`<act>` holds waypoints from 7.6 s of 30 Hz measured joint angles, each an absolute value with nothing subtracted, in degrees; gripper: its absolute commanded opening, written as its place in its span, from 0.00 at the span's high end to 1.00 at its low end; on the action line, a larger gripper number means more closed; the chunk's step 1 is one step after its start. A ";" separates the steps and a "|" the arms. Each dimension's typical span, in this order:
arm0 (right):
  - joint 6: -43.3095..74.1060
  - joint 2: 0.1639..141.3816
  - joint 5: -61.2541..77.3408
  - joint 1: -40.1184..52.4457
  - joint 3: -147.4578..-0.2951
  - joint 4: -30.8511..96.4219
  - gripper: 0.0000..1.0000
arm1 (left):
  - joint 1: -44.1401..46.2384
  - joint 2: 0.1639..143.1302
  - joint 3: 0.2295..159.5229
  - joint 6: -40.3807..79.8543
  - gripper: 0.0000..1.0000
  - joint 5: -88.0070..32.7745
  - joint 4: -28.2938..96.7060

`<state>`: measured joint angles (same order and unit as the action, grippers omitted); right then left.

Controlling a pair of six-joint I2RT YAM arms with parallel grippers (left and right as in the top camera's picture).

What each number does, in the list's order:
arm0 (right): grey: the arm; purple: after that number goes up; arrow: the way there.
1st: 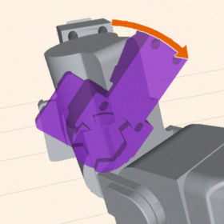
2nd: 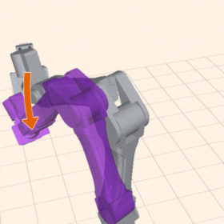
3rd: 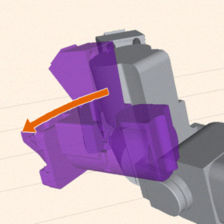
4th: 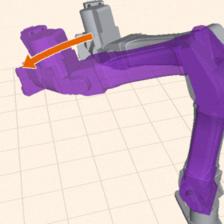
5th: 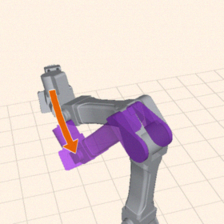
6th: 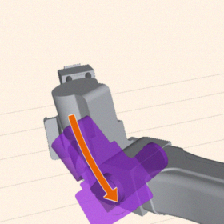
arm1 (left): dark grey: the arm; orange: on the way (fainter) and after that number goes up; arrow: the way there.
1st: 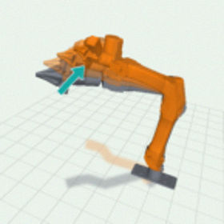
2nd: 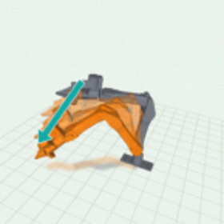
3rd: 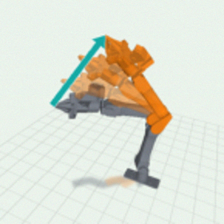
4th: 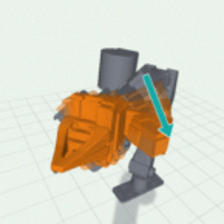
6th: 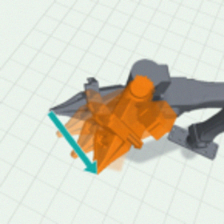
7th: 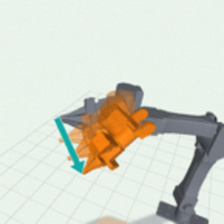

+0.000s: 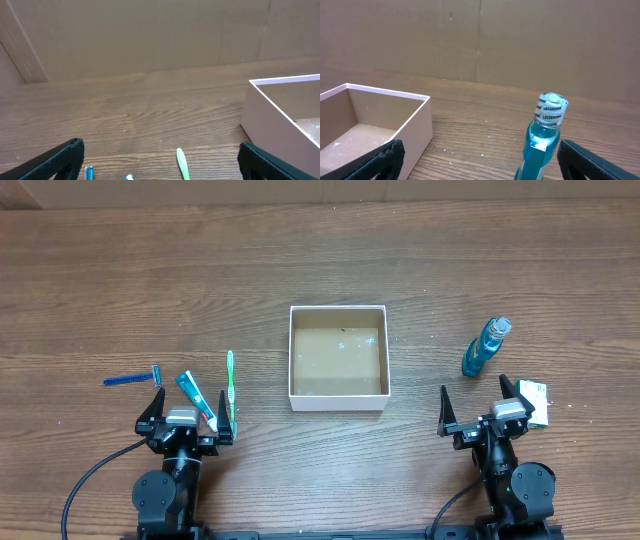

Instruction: Pack container

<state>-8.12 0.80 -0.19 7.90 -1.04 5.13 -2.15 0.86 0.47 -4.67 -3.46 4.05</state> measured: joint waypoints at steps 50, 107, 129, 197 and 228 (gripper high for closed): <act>1.52 1.06 -6.09 7.92 -2.83 8.14 0.00 | -2.15 0.86 2.39 6.79 0.00 -6.44 7.81; 14.87 95.83 -4.78 -4.12 -85.76 65.78 0.00 | -2.31 56.64 62.04 7.33 0.00 -9.04 45.25; 16.32 102.19 -2.72 -4.14 -85.69 67.66 0.04 | -2.31 56.77 62.04 7.33 0.00 -9.28 45.25; 15.09 102.28 -2.00 -2.96 -90.39 70.46 0.96 | -2.31 56.77 62.08 7.33 0.00 -9.28 45.84; 26.61 117.30 -3.99 35.66 -117.80 74.52 0.96 | -2.31 56.80 62.08 7.33 0.00 -9.26 46.57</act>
